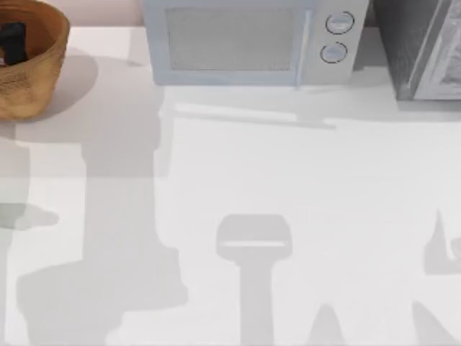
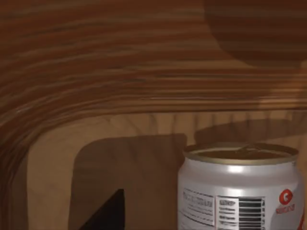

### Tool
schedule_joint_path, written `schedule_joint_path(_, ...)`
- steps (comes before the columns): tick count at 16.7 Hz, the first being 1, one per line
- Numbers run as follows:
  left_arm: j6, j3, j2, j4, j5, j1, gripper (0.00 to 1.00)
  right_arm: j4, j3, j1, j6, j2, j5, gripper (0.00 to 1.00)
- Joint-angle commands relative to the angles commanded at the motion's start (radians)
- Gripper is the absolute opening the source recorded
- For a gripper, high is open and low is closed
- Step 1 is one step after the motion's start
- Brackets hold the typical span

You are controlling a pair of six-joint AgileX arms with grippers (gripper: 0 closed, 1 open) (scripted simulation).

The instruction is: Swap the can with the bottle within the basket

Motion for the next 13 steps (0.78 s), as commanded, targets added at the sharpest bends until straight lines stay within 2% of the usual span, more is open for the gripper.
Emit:
schedule_joint_path(6,-0.001,0.012,0.012,0.0,0.0,-0.001,1.0,0.0,0.0,0.0,0.0,0.0,0.0,1.0)
schedule_joint_path(13,-0.001,0.012,0.012,0.0,0.0,-0.001,0.47,0.0,0.0,0.0,0.0,0.0,0.0,1.0)
